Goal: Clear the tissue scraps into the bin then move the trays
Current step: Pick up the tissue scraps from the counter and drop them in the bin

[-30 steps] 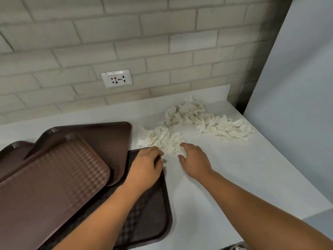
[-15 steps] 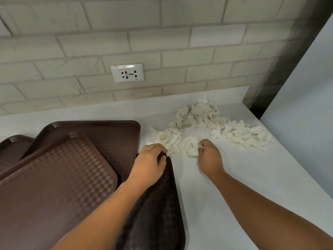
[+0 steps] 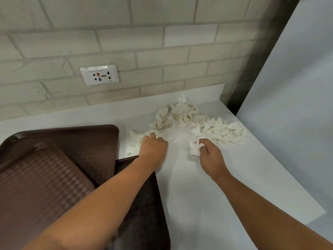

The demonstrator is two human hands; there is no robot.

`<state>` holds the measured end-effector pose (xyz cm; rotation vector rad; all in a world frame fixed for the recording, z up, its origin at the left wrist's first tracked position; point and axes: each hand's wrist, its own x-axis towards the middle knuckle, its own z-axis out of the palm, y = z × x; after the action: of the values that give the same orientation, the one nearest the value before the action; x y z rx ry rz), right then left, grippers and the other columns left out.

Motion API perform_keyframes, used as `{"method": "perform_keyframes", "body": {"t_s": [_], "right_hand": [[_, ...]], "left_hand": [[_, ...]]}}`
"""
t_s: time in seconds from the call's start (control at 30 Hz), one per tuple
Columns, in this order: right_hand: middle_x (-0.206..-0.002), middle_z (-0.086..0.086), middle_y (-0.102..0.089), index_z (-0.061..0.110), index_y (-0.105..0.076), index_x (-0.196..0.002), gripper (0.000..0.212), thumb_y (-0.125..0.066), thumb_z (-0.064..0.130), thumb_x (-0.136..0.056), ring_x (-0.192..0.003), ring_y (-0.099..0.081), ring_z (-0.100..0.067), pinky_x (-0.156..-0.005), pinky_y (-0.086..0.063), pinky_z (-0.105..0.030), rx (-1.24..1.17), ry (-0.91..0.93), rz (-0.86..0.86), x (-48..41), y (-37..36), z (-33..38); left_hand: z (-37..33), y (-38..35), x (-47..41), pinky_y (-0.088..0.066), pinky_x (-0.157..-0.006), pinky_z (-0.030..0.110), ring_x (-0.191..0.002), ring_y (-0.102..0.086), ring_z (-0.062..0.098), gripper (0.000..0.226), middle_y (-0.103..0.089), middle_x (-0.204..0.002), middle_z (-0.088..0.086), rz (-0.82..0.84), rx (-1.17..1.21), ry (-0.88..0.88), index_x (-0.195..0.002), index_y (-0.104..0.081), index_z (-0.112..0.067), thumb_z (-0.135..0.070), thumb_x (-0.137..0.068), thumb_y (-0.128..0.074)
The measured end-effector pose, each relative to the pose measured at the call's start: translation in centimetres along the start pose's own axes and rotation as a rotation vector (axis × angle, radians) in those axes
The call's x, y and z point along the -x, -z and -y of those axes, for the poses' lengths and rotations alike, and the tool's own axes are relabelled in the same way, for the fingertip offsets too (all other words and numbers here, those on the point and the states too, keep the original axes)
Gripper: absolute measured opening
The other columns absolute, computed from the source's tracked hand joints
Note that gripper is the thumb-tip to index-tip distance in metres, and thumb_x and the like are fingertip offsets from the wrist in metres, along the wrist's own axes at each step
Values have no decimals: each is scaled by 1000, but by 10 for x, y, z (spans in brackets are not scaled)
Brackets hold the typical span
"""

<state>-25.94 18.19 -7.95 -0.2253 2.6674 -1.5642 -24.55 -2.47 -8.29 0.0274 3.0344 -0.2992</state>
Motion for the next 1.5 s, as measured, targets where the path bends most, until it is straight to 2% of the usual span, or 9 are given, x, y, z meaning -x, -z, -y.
{"method": "perform_keyframes", "body": {"t_s": [0.2, 0.37, 0.47, 0.63, 0.8, 0.9, 1.07, 1.37, 1.5], "right_hand": [[-64, 4, -41, 12, -39, -71, 43, -46, 44, -99, -56, -37, -7, -59, -36, -25, 52, -6, -19, 7, 22, -6], [-82, -15, -64, -3, -58, -94, 58, -48, 55, -95, -77, -61, -26, -76, -49, -43, 105, -32, -58, 14, 37, -5], [-75, -8, -68, 3, -57, -84, 47, -55, 49, -94, -55, -62, -18, -55, -52, -32, 1, -30, -33, 17, 42, -4], [-69, -11, -54, 4, -43, -75, 40, -61, 34, -95, -45, -57, -13, -45, -43, -18, -44, 11, -22, 25, 60, -3], [-67, 9, -43, 29, -38, -72, 32, -58, 39, -95, -58, -42, -5, -53, -34, -15, 64, 68, -27, 38, 85, -11], [-70, 5, -50, 29, -43, -78, 26, -58, 42, -94, -63, -47, -11, -56, -36, -15, 39, 64, -15, 45, 101, -21], [-75, -13, -63, 13, -50, -76, 37, -57, 45, -94, -67, -62, -23, -61, -45, -29, 12, 35, -11, 57, 125, -34], [-58, -2, -46, -1, -43, -73, 50, -57, 41, -95, -44, -52, -2, -48, -37, -12, -46, 1, -8, 85, 163, -51], [-56, -1, -46, 0, -42, -72, 49, -56, 41, -96, -43, -51, -2, -48, -35, -12, -70, -24, -19, 103, 180, -61]], "left_hand": [[-7, -5, -12, -33, -84, 32, -105, -47, 21, 27, -66, -92, -9, 24, -57, -50, -102, -66, -30, -11, -87, -54], [-6, 22, -12, -44, -80, 25, -89, -61, 16, 16, -71, -91, -12, -275, 627, -83, -103, -72, -25, -30, -97, -59], [-15, 57, -5, -38, -60, 8, -64, -53, 0, 15, -58, -75, -17, -279, 1008, -12, -96, -67, -20, -25, -100, -53], [-27, 91, 0, -39, -58, 26, -59, -47, 9, 25, -49, -66, -10, -254, 1260, 64, -90, -55, -28, -38, -105, -38], [-47, 101, 10, -42, -70, 31, -74, -50, 12, 29, -51, -80, -6, -196, 1281, 73, -91, -52, -23, -43, -104, -34], [-59, 101, 16, -38, -54, 31, -68, -48, 17, 7, -51, -84, 2, -34, 1419, 123, -95, -48, -24, -31, -94, -52], [-79, 108, 23, -38, -46, 25, -66, -49, 16, 40, -54, -93, 7, 52, 1305, 79, -120, -42, -18, 1, -86, -49], [-125, 123, 36, -40, -55, 28, -61, -54, 19, 30, -63, -70, 10, -13, 1348, 89, -76, -61, -11, 3, -81, -35], [-155, 122, 43, -50, -64, 33, -76, -72, 25, 25, -65, -74, 11, 42, 1519, 247, -80, -57, -13, -6, -91, -36]]}}
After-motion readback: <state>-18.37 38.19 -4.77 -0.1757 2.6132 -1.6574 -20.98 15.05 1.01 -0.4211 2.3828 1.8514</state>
